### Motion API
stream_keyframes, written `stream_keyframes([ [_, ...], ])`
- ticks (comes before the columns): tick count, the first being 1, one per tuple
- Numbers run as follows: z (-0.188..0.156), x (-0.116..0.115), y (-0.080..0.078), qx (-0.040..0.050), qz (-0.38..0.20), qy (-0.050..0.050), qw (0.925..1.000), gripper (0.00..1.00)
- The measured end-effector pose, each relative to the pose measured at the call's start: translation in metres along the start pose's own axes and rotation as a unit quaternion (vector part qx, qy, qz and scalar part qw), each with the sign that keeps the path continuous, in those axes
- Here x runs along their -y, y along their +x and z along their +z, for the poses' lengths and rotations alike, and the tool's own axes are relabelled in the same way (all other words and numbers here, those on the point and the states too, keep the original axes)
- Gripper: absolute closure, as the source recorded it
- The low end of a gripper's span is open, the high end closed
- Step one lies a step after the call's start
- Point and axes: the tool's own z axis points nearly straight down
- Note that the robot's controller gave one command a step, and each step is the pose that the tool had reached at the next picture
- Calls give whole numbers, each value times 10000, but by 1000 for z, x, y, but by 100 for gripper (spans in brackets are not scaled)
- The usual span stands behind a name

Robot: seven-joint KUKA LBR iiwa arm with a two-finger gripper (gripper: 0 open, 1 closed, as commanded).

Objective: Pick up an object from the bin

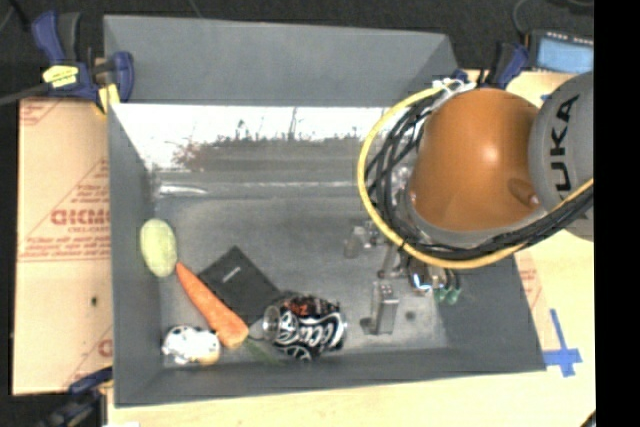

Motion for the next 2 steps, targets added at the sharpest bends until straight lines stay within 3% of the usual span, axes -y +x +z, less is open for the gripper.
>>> stream_keyframes([
  [1, -4, 0, -2, 43, 5, -3, 10000, 0],
  [2, 27, -11, -4, 68, -260, 4, 9996, 0],
])
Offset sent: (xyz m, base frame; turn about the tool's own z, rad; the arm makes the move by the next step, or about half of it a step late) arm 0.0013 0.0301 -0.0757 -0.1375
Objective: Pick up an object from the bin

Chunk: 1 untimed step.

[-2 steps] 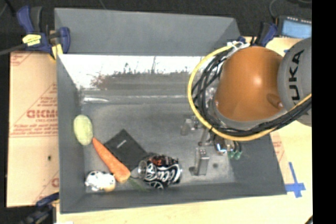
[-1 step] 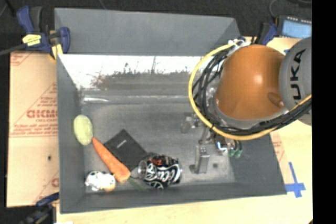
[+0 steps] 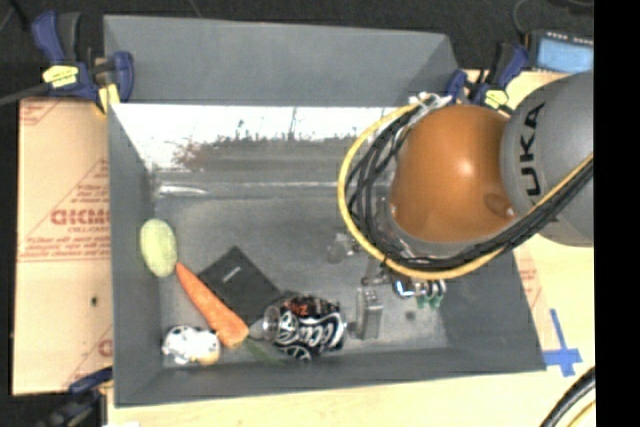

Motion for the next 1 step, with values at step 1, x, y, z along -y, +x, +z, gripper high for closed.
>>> stream_keyframes([
  [1, 25, -10, 1, -51, -152, -8, 9999, 0],
])
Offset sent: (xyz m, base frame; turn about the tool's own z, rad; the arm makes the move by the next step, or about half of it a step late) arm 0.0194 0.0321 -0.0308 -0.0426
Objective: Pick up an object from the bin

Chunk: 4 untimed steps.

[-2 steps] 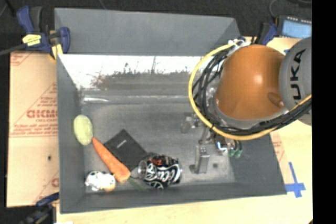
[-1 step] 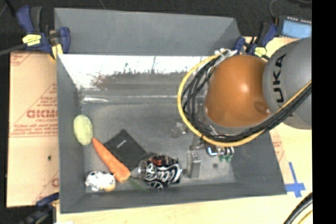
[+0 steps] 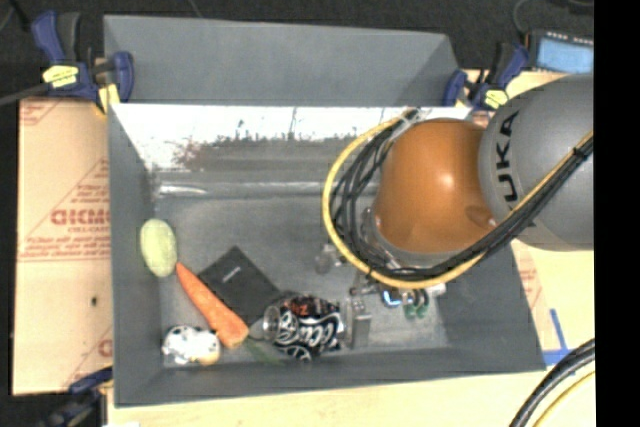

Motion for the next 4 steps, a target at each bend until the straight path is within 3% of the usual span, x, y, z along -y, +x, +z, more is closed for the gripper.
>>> stream_keyframes([
  [1, 2, -15, -19, 66, -56, 4, 10000, 0],
  [2, 38, -14, -18, 80, -539, 4, 9985, 0],
  [3, 98, 9, -7, 57, -1441, 12, 9895, 100],
  [4, 98, 9, -7, 57, -1438, 11, 9896, 100],
])
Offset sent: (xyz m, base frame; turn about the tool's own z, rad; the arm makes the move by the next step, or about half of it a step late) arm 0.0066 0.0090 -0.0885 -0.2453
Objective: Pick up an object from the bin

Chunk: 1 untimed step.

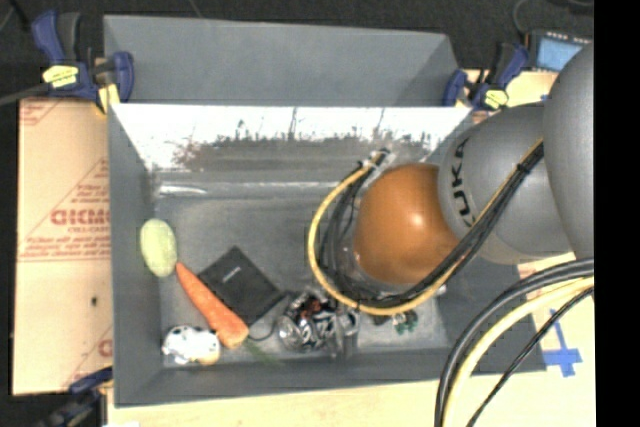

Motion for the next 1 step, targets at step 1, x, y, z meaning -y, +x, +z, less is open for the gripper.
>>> stream_keyframes([
  [1, -48, 1, -1, -11, 22, -3, 10000, 100],
])
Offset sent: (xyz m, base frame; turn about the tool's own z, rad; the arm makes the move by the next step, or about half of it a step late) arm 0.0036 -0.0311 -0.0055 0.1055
